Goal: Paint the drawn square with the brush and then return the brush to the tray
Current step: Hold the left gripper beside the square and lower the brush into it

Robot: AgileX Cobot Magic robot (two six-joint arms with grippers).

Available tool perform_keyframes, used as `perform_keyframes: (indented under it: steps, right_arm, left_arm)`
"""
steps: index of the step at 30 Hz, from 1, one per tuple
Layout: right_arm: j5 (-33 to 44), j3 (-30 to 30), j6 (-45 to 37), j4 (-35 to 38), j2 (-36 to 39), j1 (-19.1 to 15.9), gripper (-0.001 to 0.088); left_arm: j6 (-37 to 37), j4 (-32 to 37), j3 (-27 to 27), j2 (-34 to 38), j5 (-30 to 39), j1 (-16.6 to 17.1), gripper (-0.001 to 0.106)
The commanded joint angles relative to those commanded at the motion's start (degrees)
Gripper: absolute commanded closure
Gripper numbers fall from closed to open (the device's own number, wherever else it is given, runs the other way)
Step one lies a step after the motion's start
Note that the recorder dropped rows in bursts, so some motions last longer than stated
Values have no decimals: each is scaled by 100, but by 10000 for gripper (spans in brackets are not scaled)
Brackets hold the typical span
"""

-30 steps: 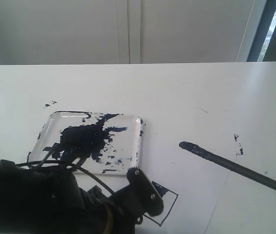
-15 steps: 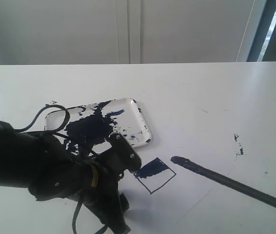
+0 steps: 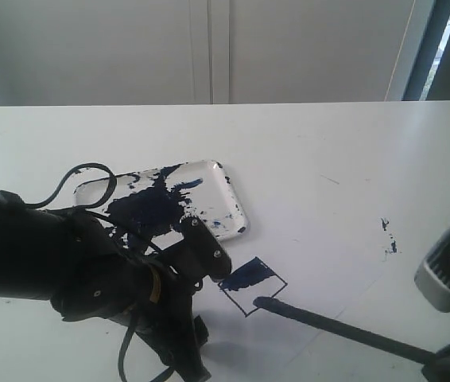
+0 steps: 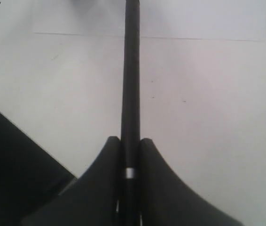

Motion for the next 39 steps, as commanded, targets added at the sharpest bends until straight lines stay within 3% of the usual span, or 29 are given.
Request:
perform_keyframes:
  steps: [6, 39]
  right_arm:
    - [-529, 0, 25, -188, 651, 0, 868]
    - [-738, 0, -271, 192, 996, 0, 868]
  left_arm:
    - [0, 0, 0, 0, 13, 0, 463]
    - [0, 0, 0, 0, 13, 0, 463]
